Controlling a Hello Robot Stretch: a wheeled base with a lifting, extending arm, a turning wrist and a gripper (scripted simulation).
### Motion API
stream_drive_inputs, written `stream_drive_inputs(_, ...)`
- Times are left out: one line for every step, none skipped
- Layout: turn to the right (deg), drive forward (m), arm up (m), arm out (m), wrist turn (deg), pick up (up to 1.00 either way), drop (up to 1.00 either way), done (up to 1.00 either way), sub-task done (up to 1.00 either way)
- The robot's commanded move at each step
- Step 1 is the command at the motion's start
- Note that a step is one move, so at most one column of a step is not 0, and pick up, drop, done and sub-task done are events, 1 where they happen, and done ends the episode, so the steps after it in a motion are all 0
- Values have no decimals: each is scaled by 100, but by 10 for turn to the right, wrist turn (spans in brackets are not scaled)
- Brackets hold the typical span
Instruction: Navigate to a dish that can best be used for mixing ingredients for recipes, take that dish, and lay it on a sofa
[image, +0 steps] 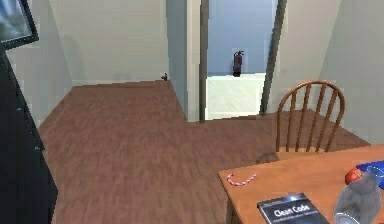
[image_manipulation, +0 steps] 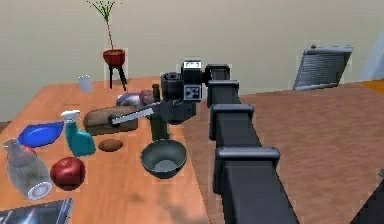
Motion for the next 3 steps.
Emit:
stream_drive_inputs(0,0,0,0,150,0,0,0,0)
stream_drive_inputs(0,0,-26,0,0,0,0,0,0)
stream_drive_inputs(0,0,0,0,0,100,0,0,0)
